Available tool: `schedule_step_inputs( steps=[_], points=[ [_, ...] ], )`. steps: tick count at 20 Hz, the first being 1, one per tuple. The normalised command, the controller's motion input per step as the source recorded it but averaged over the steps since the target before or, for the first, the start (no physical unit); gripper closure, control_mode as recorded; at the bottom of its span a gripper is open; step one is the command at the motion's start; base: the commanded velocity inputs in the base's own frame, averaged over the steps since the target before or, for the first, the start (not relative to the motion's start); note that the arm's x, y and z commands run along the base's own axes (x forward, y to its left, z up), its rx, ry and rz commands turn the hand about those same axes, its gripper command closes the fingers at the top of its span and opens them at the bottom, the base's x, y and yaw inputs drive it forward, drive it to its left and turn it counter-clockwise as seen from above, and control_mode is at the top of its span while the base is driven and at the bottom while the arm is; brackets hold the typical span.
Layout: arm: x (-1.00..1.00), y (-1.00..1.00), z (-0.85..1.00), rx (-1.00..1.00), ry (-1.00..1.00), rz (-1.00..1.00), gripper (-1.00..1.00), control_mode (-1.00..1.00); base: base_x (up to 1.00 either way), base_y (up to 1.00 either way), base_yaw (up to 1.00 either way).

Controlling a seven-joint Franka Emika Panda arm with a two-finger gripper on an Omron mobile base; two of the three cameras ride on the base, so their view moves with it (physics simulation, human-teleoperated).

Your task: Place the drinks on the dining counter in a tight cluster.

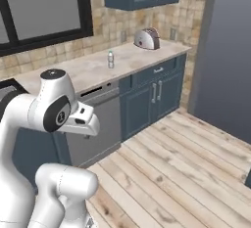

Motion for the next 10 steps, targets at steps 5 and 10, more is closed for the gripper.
schedule_step_inputs(
  steps=[5,10],
  points=[
    [0.0,0.0,0.0,0.0,0.0,0.0,-1.0,1.0,1.0,-0.71,0.51],
    [0.0,0.0,0.0,0.0,0.0,0.0,-1.0,1.0,1.0,-0.79,0.37]
  ],
)
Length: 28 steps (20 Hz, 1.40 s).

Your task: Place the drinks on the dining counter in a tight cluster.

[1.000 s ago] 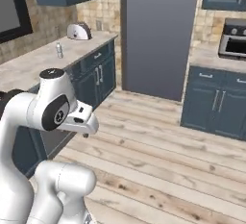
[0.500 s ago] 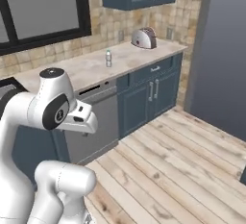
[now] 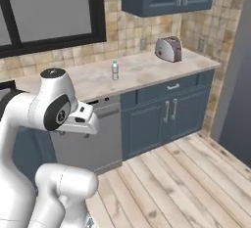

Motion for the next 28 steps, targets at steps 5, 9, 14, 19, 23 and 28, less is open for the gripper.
schedule_step_inputs(
  steps=[5,9,14,19,23,28],
  points=[
    [0.0,0.0,0.0,0.0,0.0,0.0,-1.0,1.0,1.0,-0.66,0.4],
    [0.0,0.0,0.0,0.0,0.0,0.0,-1.0,1.0,0.99,-0.54,0.6],
    [0.0,0.0,0.0,0.0,0.0,0.0,-1.0,1.0,1.0,-0.62,0.54],
    [0.0,0.0,0.0,0.0,0.0,0.0,-1.0,1.0,0.84,-0.69,0.21],
    [0.0,0.0,0.0,0.0,0.0,0.0,-1.0,1.0,0.42,-0.01,0.0],
    [0.0,0.0,0.0,0.0,0.0,0.0,-1.0,1.0,0.4,0.1,0.01]
  ],
)
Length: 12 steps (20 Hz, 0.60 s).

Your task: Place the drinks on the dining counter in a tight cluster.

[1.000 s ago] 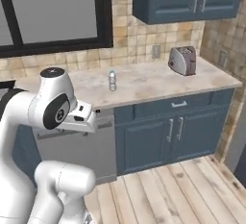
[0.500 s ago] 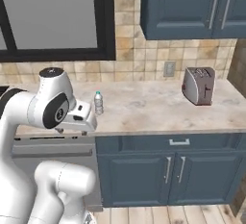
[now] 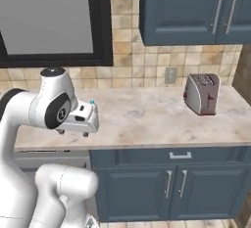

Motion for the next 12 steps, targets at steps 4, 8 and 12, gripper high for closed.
schedule_step_inputs(
  steps=[4,8,12],
  points=[
    [0.0,0.0,0.0,0.0,0.0,0.0,-1.0,1.0,0.86,0.0,0.12],
    [0.0,0.0,0.0,0.0,0.0,0.0,-1.0,1.0,0.78,0.0,0.1],
    [0.0,0.0,0.0,0.0,0.0,0.0,-1.0,1.0,0.44,0.0,0.04]
  ],
)
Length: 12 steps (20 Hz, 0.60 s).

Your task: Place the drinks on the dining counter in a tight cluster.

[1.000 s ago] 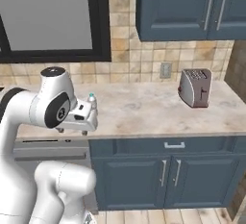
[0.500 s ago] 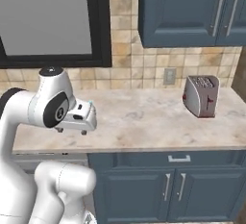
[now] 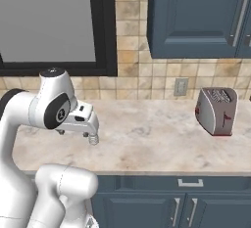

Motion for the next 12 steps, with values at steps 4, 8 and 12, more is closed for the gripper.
schedule_step_inputs(
  steps=[4,8,12],
  points=[
    [0.0,0.0,0.0,0.0,0.0,0.0,-1.0,1.0,0.04,0.0,0.01],
    [0.0,0.0,0.0,0.0,0.0,0.0,-1.0,1.0,0.0,0.0,0.0],
    [0.0,0.0,0.0,0.0,0.0,0.0,-1.0,1.0,0.0,0.0,0.0]
  ],
)
